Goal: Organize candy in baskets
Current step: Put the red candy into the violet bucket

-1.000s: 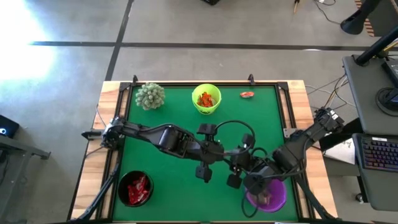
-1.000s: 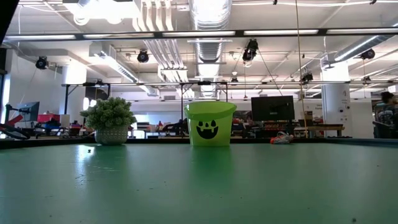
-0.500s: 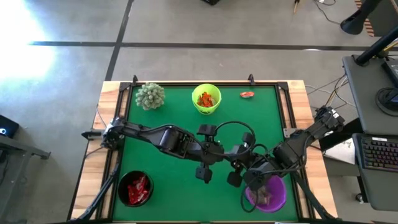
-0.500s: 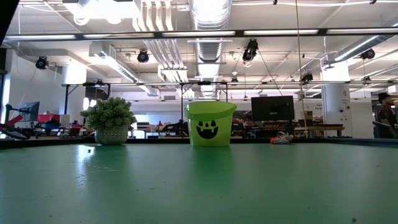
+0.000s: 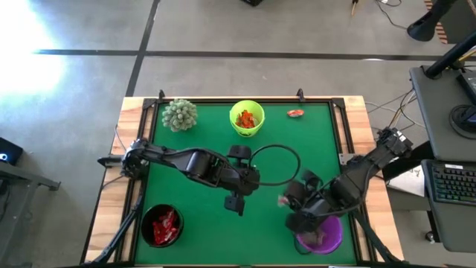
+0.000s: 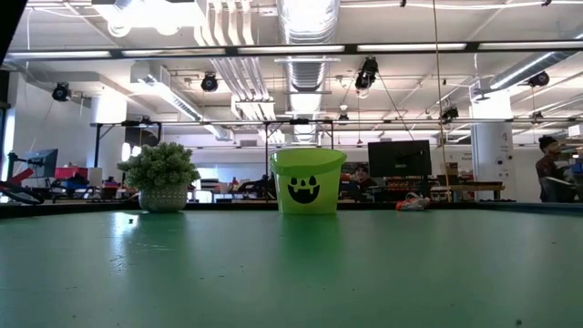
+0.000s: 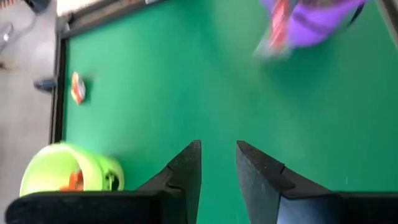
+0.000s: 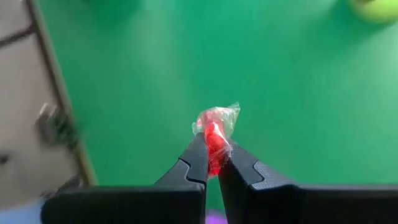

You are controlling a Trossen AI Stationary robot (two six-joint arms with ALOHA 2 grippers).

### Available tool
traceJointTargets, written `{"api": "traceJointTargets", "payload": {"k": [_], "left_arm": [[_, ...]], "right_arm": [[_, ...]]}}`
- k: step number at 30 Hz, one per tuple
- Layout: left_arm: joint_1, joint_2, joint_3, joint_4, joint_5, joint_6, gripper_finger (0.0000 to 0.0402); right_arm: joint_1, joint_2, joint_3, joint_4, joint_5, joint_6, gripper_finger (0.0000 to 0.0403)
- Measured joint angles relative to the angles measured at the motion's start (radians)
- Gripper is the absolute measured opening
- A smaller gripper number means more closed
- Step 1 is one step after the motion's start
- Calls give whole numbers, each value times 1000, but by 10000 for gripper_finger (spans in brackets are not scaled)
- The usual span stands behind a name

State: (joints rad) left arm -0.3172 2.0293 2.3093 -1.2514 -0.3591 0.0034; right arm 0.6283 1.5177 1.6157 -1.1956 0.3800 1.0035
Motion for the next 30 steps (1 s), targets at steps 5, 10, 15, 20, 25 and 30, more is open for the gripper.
{"api": "traceJointTargets", "payload": {"k": [5,10,15,20,25,30], "left_arm": [[1,0,-1,-117,0,-45,82],[1,1,-1,-161,-1,-62,82],[1,5,-1,-160,-1,-66,82],[2,11,-2,-159,-1,-66,82],[3,12,-2,-158,-1,-66,82],[6,12,-2,-158,-1,-65,81]], "right_arm": [[60,0,0,-8,-160,76,11],[138,-3,0,-52,-213,191,12],[227,-6,0,-134,-260,319,12],[289,-5,0,-201,-255,388,12],[297,-3,0,-253,-250,436,13],[297,-3,0,-251,-250,426,18]]}}
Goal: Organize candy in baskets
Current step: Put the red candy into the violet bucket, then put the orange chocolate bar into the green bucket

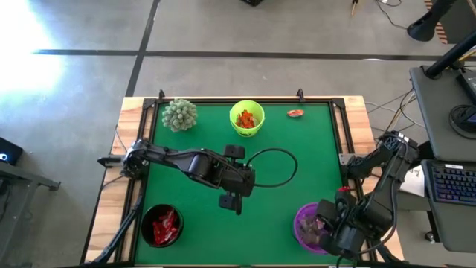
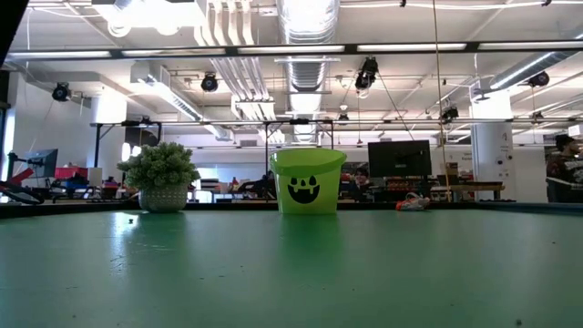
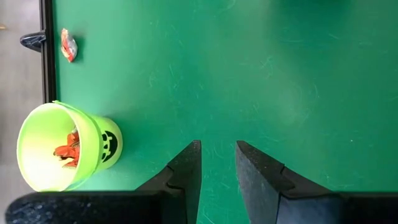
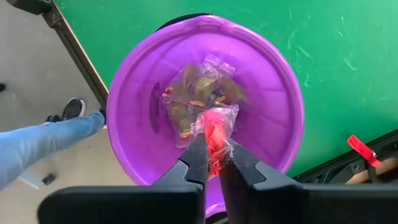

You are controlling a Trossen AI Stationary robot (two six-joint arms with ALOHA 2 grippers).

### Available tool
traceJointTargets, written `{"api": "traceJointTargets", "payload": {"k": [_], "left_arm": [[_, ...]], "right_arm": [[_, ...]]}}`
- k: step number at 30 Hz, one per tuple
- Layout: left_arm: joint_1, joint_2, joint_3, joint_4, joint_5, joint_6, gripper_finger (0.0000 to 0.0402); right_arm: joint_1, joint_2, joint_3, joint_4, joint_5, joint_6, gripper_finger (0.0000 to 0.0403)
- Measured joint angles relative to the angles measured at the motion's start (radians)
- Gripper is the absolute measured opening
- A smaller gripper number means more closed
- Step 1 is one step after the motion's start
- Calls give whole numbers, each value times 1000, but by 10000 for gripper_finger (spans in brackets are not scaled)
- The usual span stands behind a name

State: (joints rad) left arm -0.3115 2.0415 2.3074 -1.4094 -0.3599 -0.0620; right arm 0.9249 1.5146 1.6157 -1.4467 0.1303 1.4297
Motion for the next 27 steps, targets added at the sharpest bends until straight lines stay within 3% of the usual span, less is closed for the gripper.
{"api": "traceJointTargets", "payload": {"k": [11,15,27], "left_arm": [[16,0,0,3,0,5,81],[46,0,-4,8,0,47,81],[249,0,-91,224,3,207,81]], "right_arm": [[0,57,-2,-6,-4,-60,115],[-6,47,-2,-18,23,-1,135],[-9,-89,-2,-128,513,189,124]]}}
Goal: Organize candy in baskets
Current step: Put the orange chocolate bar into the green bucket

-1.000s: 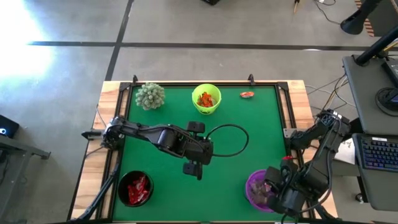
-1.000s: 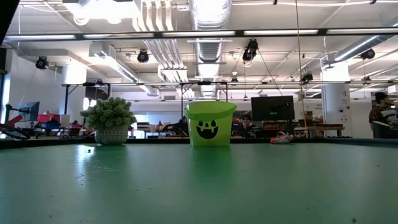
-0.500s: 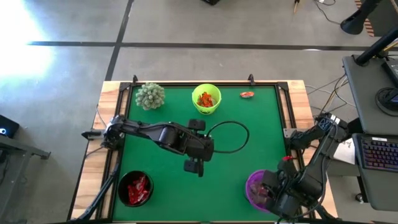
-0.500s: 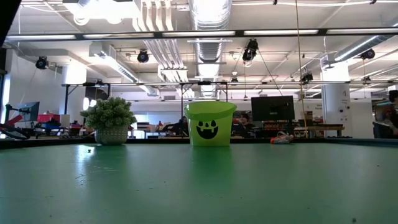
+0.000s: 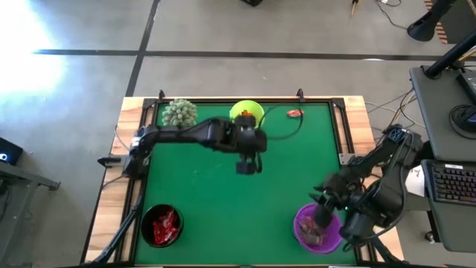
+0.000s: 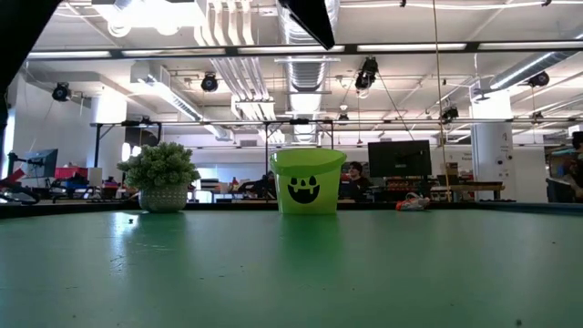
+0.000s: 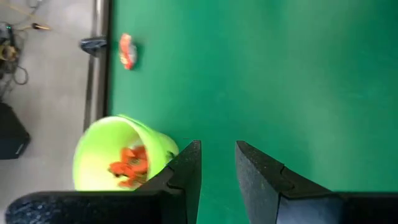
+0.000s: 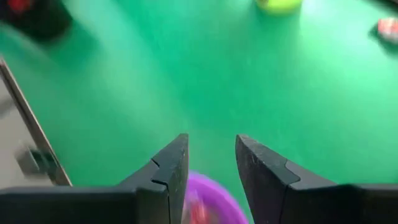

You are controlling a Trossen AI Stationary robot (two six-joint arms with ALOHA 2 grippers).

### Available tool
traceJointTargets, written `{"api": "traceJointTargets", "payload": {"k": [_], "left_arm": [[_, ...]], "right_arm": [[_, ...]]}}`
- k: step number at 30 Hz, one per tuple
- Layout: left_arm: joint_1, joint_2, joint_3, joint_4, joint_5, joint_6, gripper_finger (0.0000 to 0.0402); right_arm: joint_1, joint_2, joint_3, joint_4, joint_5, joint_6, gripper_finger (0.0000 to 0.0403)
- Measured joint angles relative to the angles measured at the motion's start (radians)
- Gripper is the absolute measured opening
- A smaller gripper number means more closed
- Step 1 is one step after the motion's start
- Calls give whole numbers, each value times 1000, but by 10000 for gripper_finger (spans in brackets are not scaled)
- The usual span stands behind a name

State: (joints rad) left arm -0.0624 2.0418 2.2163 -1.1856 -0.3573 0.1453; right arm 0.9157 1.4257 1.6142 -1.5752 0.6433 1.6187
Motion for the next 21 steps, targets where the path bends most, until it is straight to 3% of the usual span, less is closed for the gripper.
{"api": "traceJointTargets", "payload": {"k": [4,9,14,21], "left_arm": [[77,0,-12,71,6,59,82],[204,0,-20,155,142,97,98],[327,11,-20,213,286,110,125],[401,16,-18,213,295,186,143]], "right_arm": [[0,-42,0,4,153,-2,121],[-38,-94,0,4,290,-27,122],[-125,-135,0,3,314,-88,123],[-319,-170,0,4,326,-376,123]]}}
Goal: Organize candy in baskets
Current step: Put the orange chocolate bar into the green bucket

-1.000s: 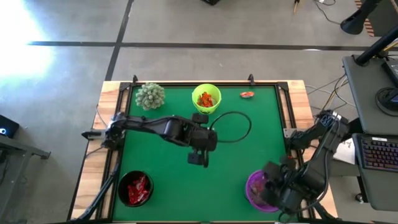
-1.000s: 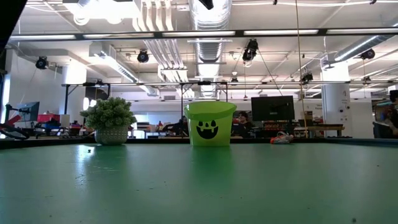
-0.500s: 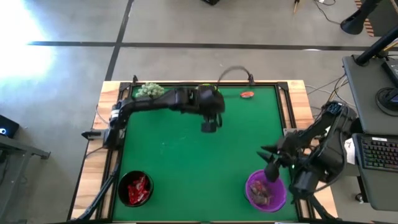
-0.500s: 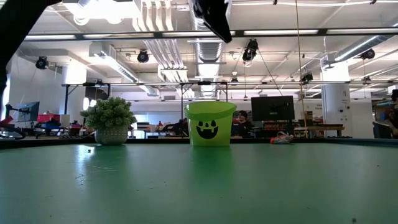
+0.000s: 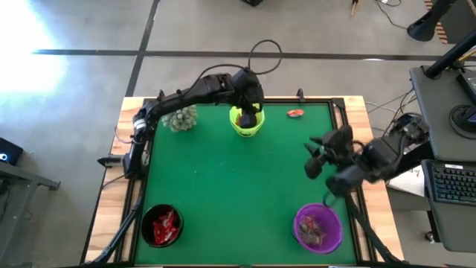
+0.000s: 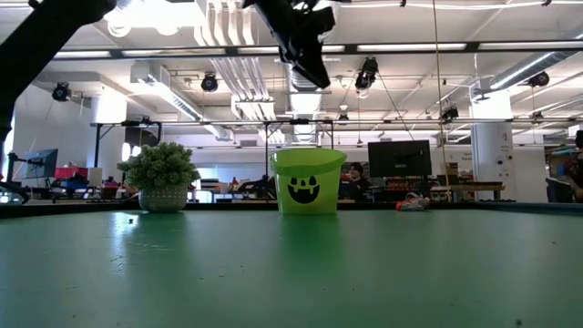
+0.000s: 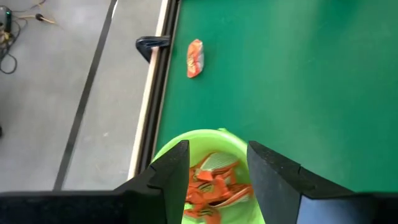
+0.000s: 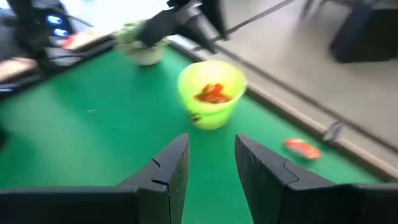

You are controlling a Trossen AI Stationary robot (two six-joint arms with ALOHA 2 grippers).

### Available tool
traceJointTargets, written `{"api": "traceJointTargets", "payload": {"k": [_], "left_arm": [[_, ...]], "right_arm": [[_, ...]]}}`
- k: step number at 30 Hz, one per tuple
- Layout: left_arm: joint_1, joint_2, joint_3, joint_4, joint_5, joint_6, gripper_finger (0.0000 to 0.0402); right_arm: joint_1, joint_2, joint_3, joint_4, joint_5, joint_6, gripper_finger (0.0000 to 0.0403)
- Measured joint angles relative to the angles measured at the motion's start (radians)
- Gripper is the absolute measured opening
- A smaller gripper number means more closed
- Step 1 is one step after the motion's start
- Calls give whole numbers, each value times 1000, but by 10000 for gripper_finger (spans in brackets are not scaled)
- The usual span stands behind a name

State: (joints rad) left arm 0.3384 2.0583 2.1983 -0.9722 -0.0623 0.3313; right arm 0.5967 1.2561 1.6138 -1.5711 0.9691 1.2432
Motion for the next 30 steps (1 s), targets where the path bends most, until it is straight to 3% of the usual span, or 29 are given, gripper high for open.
{"api": "traceJointTargets", "payload": {"k": [10,15,22,26,30], "left_arm": [[3,-8,0,-18,3,57,144],[7,-8,0,-21,3,62,144],[13,-8,0,-24,0,79,144],[18,-8,0,-46,-5,76,144],[20,-8,0,-67,-7,68,144]], "right_arm": [[-388,-74,0,7,-10,-391,123],[-609,-93,0,110,-87,-675,123],[-854,-67,0,416,-325,-1154,121],[-964,-42,0,493,-445,-1301,116],[-1097,12,0,514,-671,-1445,114]]}}
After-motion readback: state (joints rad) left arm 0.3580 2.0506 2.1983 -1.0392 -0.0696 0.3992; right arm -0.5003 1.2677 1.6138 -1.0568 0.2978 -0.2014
